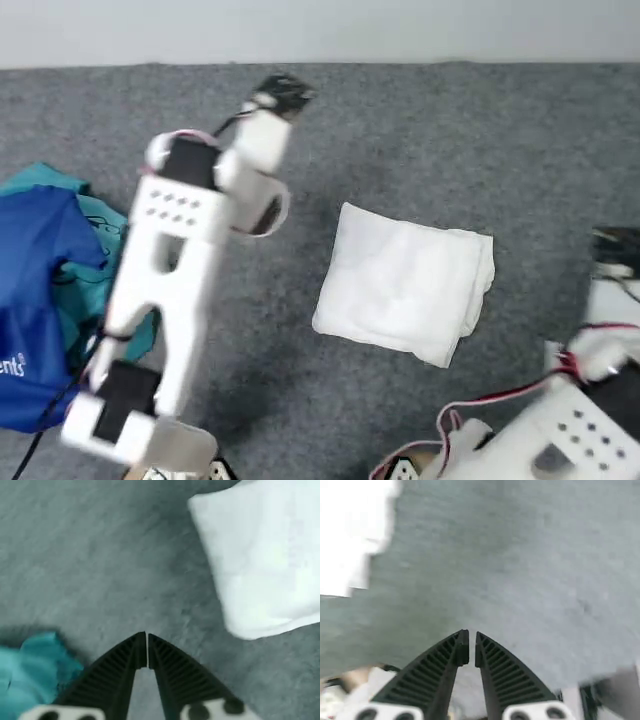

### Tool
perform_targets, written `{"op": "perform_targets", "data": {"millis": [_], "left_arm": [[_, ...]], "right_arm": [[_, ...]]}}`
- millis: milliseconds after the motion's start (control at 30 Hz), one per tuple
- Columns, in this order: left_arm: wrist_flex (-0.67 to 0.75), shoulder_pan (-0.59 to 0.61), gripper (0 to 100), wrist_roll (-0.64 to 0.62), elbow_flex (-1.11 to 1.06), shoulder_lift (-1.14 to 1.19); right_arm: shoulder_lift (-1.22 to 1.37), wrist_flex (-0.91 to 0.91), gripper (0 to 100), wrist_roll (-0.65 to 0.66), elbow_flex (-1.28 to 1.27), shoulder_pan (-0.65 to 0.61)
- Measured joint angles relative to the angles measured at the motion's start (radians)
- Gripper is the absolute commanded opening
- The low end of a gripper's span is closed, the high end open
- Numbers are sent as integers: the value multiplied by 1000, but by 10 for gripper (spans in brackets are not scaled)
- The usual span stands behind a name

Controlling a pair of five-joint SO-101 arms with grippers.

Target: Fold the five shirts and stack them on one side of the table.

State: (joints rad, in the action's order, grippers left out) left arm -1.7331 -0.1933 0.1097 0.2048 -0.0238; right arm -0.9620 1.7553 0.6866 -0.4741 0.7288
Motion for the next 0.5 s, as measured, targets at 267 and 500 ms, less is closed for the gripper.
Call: {"op": "perform_targets", "data": {"millis": [267,500], "left_arm": [[-2,252,14,8,-219,-290],[-3,509,14,161,-290,-382]], "right_arm": [[155,-127,40,-328,-94,-497],[453,-344,42,-420,-35,-618]]}}
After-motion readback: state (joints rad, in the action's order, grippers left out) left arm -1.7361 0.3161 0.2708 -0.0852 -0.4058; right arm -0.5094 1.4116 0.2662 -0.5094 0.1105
